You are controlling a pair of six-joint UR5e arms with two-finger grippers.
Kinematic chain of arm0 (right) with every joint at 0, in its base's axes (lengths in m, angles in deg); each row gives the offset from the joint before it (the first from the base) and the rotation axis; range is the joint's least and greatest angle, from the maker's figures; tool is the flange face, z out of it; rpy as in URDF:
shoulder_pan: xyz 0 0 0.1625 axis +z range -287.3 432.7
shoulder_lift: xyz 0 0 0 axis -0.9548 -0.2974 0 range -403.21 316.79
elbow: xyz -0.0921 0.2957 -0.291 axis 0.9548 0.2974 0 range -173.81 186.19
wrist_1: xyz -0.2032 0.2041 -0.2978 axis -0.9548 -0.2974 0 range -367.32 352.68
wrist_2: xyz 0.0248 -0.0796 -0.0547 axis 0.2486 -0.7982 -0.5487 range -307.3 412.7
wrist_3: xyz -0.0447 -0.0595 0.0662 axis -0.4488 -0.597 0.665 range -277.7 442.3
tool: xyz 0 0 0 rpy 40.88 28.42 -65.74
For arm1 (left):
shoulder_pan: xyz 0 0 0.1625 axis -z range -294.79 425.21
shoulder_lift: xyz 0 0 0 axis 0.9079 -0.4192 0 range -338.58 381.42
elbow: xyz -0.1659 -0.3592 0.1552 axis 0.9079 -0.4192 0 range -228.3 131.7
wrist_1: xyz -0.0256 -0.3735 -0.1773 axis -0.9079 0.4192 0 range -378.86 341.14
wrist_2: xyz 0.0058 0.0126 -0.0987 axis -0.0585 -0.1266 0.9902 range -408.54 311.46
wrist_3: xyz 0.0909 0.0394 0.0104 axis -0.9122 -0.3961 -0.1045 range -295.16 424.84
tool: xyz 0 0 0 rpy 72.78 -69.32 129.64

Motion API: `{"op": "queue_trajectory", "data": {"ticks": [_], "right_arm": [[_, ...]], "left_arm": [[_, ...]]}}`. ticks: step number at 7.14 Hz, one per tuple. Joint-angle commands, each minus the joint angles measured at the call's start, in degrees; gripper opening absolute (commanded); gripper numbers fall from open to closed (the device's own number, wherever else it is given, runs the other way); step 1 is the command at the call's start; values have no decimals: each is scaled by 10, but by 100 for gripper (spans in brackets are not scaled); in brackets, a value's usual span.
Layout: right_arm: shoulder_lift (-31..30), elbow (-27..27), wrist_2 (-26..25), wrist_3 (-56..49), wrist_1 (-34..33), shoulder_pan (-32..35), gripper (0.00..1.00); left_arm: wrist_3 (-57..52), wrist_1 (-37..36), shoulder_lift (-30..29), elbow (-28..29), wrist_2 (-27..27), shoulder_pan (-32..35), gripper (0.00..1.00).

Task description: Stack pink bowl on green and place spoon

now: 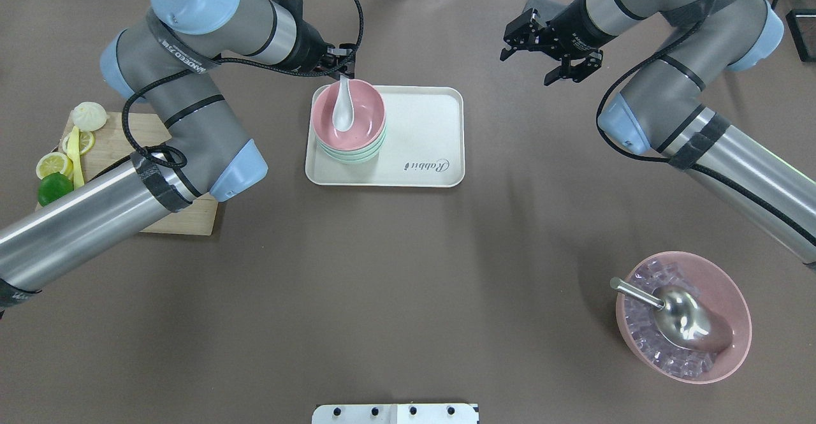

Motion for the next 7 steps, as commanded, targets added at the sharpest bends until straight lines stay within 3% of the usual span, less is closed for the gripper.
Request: {"op": "queue_trajectory", "data": {"ticks": [1,2,3,5,6,7], "right_arm": [[-16,-3,-2,-18,1,0,100],[-25,-9,-2,-19,1,1,100],[-43,-27,1,-21,-1,6,100],[-94,-45,23,-69,-3,54,100],[-115,-47,17,-95,-4,72,100],[-148,-47,17,-172,-24,95,100]], "left_arm": [[0,0,-10,1,-2,2,61],[0,-1,-10,1,-2,4,69],[2,-1,-8,0,0,9,98],[-13,-8,86,-45,22,59,98],[-45,-41,118,-64,70,118,98],[-133,-139,135,-107,103,171,98]]}}
